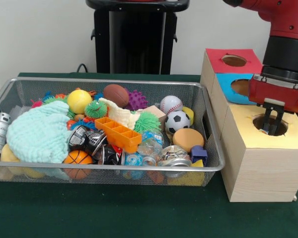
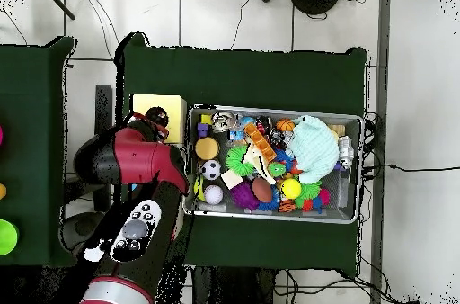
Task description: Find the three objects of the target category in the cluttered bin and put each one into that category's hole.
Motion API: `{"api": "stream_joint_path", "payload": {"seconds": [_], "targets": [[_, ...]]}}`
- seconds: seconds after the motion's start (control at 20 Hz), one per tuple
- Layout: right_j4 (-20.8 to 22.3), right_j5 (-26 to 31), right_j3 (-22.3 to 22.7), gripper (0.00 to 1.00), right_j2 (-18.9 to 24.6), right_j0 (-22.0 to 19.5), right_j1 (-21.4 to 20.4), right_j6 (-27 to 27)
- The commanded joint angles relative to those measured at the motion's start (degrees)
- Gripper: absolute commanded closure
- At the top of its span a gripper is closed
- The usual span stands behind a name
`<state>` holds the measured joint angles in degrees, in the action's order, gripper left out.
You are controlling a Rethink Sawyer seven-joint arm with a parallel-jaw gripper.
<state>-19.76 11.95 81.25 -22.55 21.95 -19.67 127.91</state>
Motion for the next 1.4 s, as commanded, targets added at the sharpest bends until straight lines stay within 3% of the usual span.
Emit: {"api": "stream_joint_path", "payload": {"seconds": [0.05, 0.5, 0.55, 1.4], "targets": [[-1.98, 4.18, 0.68, 1.0, 4.26, -1.42, 0.59, 9.51], [-1.37, 6.4, 1.33, 1.0, 3.91, -1.51, -1.02, 8.62], [-1.33, 6.62, 1.46, 0.0, 3.98, -1.62, -1.18, 8.52], [-1.03, 10.43, 1.93, 0.0, 2.14, -0.46, -3.44, 8.59]]}}
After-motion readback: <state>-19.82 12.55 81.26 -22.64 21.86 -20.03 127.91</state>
